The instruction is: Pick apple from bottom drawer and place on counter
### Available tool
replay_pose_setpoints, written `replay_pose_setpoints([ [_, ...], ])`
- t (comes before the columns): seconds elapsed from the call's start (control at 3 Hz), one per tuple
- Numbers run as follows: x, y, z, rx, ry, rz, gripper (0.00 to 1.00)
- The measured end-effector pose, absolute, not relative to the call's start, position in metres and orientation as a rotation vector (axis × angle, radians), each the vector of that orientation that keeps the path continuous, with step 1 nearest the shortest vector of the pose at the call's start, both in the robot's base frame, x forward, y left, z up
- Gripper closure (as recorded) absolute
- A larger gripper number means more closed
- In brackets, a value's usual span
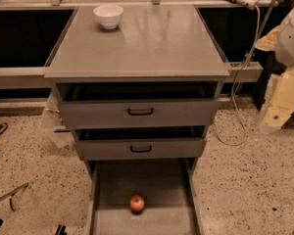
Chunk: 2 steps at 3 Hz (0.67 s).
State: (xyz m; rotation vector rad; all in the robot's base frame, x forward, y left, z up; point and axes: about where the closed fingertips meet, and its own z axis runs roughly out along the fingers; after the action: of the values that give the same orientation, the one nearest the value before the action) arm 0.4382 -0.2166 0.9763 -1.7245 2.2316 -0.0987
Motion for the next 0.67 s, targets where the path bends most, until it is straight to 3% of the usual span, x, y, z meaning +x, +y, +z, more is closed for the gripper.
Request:
replay_pose_setpoints([
  [0.67, 0.4389, -0.2160, 0.9687, -1.720, 2.207, -0.062, 0.00],
])
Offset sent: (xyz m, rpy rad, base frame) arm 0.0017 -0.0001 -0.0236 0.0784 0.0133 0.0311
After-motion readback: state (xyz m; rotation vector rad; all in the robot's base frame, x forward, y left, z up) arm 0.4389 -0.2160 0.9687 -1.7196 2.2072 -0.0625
